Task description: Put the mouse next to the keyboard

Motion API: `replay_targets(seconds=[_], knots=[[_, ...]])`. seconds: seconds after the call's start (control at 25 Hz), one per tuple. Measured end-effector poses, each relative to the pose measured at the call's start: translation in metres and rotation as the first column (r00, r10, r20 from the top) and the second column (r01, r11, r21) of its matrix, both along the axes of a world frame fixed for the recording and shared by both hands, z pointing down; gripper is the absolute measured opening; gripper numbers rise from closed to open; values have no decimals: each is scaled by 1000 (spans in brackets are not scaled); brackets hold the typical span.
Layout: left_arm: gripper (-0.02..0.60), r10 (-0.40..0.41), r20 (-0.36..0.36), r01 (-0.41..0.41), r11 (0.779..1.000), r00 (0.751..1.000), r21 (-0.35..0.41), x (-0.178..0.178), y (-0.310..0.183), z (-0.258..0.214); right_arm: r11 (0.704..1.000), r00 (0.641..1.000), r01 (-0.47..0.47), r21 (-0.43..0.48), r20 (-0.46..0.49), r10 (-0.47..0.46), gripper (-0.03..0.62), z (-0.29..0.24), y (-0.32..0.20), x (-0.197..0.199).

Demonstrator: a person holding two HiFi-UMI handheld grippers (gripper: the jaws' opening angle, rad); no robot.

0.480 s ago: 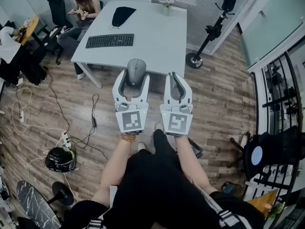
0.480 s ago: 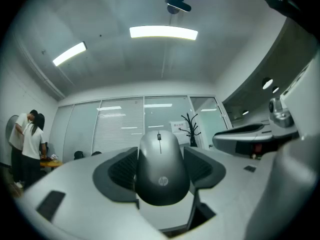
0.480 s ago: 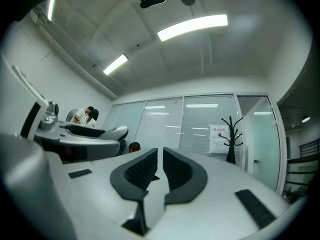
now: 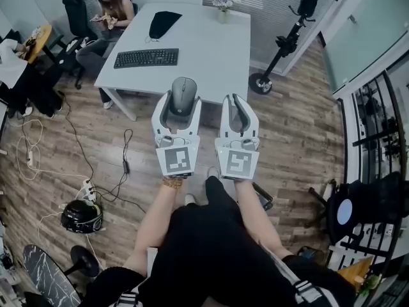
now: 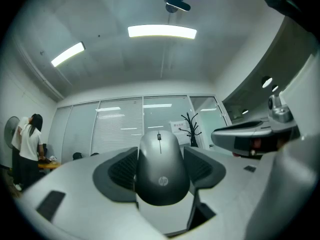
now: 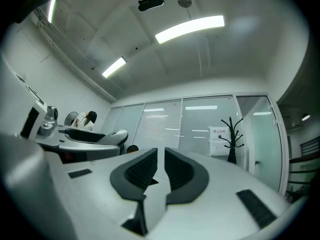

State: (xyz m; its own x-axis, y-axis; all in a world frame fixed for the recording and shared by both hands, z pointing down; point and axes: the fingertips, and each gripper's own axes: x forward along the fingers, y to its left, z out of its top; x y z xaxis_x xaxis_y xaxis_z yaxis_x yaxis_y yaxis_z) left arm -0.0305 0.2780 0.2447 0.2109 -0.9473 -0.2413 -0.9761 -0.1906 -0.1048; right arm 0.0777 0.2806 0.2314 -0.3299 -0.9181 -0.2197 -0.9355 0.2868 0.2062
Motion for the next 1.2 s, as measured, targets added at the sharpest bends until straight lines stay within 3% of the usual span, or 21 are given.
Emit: replay_targets(seconds=[0.76, 1.2], knots=[[295, -16, 20, 17, 999, 1000, -30, 26, -78, 14, 1000, 1000, 14, -22, 15, -13, 29, 10, -81, 25], [295, -73, 17, 73, 997, 997, -3, 36, -118, 14, 997, 998, 66, -26, 18, -66, 29, 18, -133, 33]])
